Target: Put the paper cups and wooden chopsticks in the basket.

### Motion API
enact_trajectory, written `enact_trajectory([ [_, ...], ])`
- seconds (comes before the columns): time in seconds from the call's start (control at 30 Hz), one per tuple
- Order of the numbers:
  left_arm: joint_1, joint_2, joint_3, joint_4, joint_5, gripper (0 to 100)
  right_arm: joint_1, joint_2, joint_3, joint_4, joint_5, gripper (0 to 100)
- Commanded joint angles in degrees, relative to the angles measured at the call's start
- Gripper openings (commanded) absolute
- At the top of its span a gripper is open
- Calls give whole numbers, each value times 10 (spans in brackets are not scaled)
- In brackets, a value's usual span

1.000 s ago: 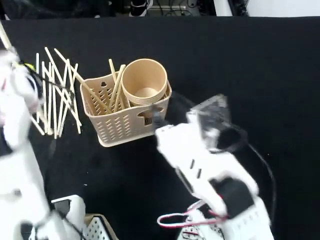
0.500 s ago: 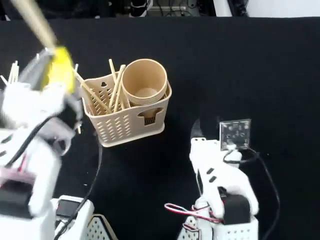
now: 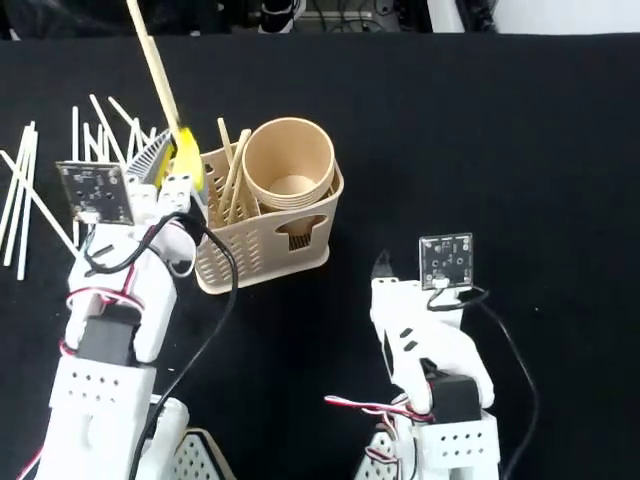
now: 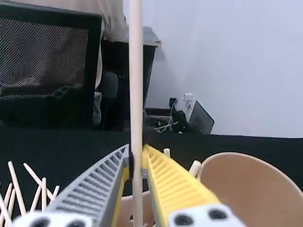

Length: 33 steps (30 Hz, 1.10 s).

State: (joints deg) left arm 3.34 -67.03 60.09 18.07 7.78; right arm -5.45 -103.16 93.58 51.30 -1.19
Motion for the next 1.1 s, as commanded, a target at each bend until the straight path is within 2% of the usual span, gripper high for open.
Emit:
enact_trajectory([
  [0.0,8,-40,-44,111,8,124,6,-51,-2,-10,3,191],
  [0.1,3,-64,-107,213,47,248,5,-51,0,-10,3,191],
  [0.23,-24,-48,-209,301,42,246,5,-51,0,-10,3,191],
  [0.33,-114,18,-298,355,45,245,5,-51,0,-10,3,191],
  [0.47,-258,180,-429,437,40,246,5,-50,0,-10,3,191],
  [0.6,-339,382,-532,468,40,245,5,-50,0,-10,3,191],
  [0.83,-358,730,-691,468,4,244,5,-50,0,-10,4,191],
  [1.07,-316,1012,-880,469,3,246,5,-50,1,-10,6,191],
])
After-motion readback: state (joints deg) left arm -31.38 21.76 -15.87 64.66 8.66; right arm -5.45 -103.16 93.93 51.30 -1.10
